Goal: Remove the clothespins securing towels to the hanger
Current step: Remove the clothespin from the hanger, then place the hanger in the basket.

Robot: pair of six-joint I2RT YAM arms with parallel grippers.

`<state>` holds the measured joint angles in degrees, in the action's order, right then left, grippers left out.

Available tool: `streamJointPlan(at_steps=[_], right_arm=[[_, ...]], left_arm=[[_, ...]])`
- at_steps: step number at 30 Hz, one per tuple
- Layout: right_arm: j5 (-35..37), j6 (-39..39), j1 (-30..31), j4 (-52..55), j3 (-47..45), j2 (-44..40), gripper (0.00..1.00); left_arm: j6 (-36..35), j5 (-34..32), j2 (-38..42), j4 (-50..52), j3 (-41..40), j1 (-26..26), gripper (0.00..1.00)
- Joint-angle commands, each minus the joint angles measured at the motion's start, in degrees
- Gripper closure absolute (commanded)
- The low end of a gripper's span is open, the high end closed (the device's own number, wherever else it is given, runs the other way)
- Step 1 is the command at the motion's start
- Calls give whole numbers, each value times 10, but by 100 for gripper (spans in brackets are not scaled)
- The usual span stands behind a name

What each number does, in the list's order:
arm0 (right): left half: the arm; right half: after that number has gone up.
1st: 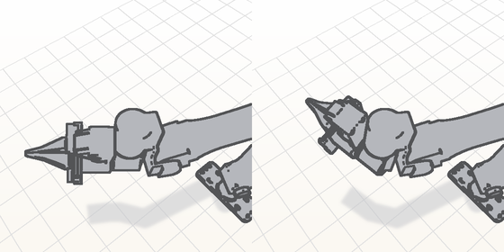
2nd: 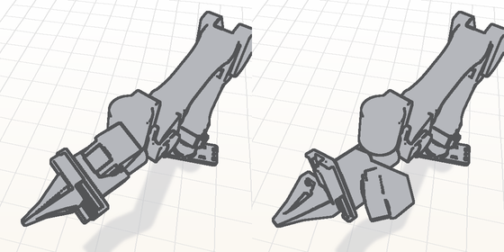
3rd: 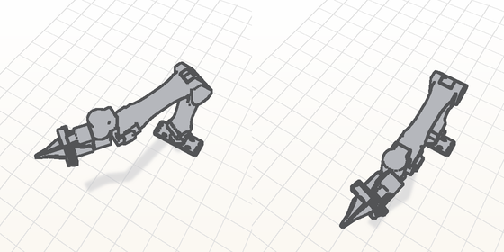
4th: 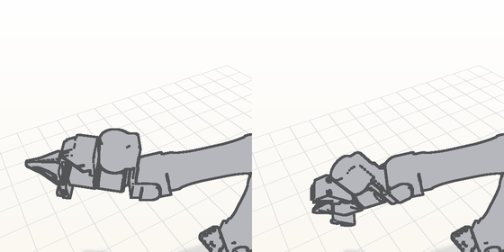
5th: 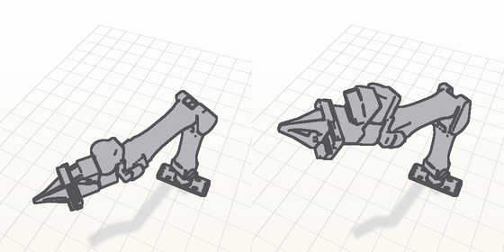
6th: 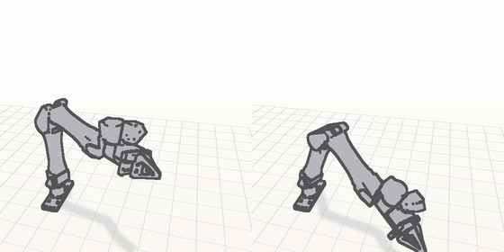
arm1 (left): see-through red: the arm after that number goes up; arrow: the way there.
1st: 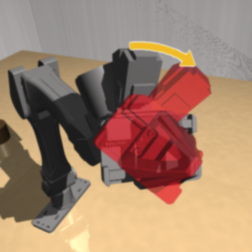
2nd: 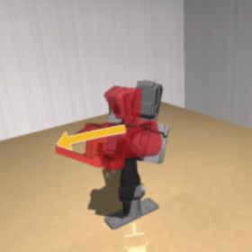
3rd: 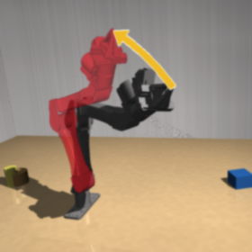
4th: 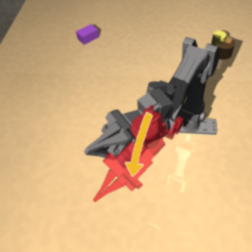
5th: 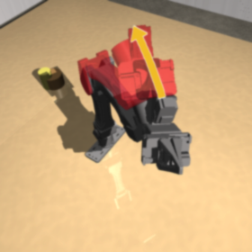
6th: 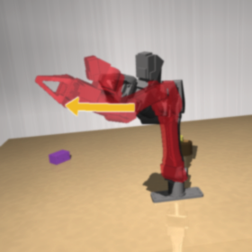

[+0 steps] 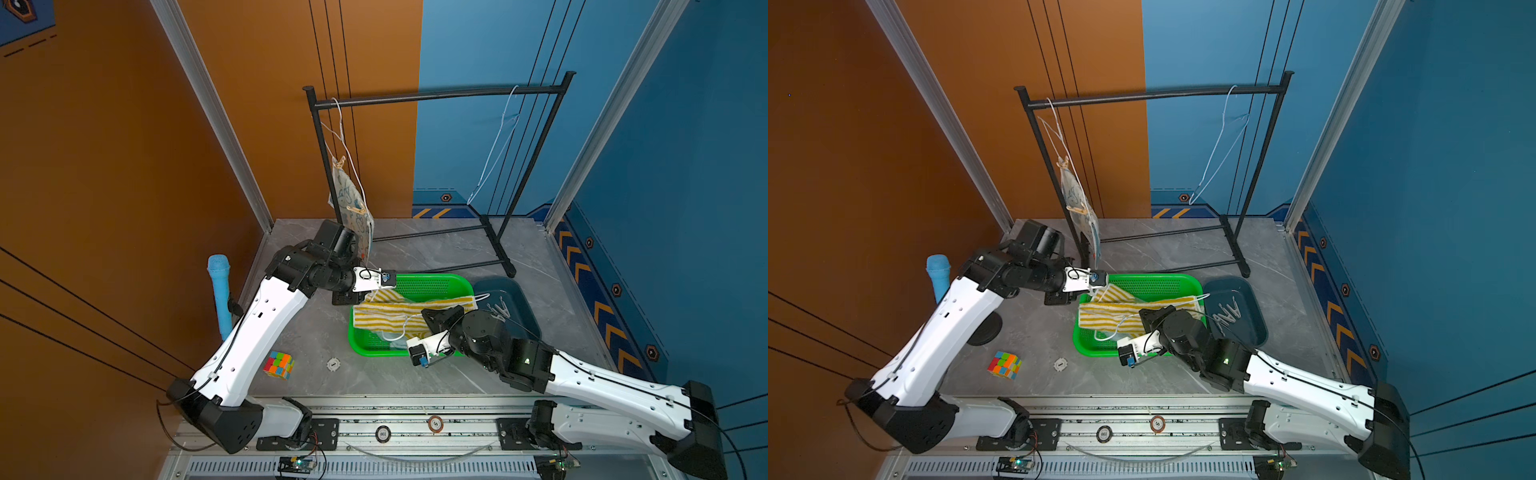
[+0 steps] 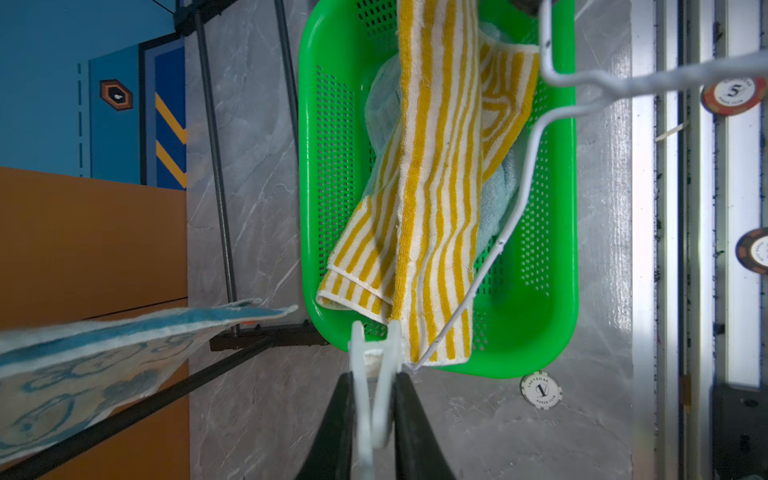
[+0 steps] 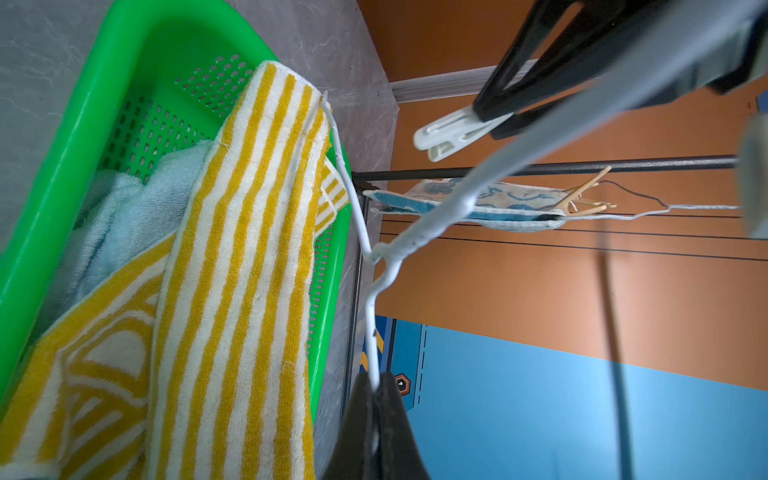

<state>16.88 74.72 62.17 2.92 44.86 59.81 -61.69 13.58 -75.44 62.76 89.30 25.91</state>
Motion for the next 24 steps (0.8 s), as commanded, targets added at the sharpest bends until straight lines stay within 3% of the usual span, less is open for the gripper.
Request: streamJointPlan(at_steps=[1, 4, 14, 19, 24], right_arm=[[18, -26, -7, -28, -14, 16, 100], [23, -40, -11, -6, -18, 24, 93], [48, -102, -11, 119, -11, -10, 43], [93, -123, -11, 187, 5, -32, 24], [142, -130, -15, 217, 22, -51, 10]], left_arm=[[82, 65, 51, -104, -54, -21, 100], [144, 105, 102, -194, -121, -46, 100], [419, 208, 212, -553, -356, -117, 100], [502, 220, 210, -627, -396, -121, 100], [545, 236, 198, -674, -418, -122, 100]])
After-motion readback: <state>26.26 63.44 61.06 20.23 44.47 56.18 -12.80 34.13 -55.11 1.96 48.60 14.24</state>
